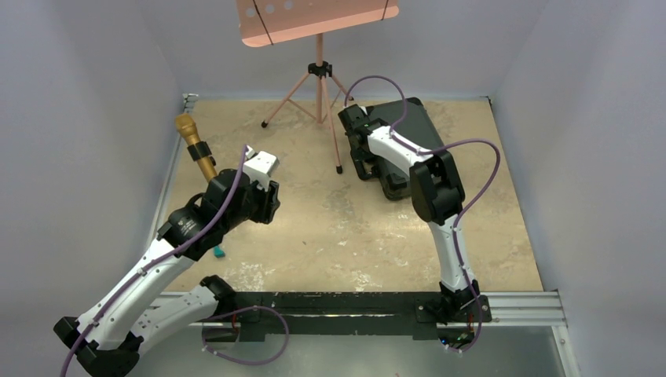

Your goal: Pack up texas hold em set

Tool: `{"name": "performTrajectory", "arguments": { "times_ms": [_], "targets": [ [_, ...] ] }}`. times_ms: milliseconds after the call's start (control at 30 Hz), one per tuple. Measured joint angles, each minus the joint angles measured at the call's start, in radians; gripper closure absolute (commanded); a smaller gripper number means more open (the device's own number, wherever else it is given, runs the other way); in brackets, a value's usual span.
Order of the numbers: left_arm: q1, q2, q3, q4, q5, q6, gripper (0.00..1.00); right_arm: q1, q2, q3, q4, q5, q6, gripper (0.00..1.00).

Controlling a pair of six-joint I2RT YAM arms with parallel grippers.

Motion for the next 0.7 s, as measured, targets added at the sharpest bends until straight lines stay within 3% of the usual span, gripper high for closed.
{"name": "performTrajectory", "arguments": {
  "times_ms": [700],
  "targets": [
    [0.0,-0.011,0.0,0.0,0.01,0.0,0.51,0.032,0.021,0.004,-0.076,0.081,0.061,1.0]
  ]
}}
